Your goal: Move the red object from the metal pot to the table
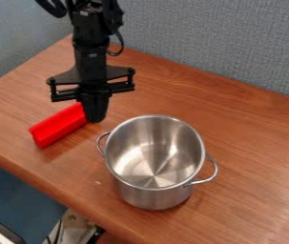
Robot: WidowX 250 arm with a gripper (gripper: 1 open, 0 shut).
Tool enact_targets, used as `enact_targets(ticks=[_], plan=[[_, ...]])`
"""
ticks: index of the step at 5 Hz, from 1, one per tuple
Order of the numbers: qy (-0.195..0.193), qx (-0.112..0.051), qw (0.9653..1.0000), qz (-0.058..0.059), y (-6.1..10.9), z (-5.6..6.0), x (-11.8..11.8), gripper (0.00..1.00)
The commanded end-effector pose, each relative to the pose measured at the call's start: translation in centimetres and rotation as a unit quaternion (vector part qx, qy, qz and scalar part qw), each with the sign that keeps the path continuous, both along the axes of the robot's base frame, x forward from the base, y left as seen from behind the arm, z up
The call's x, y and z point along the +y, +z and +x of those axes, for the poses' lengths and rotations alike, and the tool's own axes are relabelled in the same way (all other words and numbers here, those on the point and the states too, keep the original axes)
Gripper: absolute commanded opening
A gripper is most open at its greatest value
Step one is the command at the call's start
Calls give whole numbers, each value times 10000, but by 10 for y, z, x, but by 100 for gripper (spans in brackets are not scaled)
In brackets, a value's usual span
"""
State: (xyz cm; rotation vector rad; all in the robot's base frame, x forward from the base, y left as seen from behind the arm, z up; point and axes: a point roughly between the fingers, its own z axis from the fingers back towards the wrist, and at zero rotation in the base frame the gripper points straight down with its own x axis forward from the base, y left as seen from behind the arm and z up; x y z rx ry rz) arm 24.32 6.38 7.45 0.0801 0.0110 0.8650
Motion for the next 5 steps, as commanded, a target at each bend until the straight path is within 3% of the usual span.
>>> enact_targets(ticks=[1, 5], plan=[[-15, -245, 9997, 64, 13, 1, 5, 0], [-70, -272, 9996, 94, 9, 0, 7, 0]])
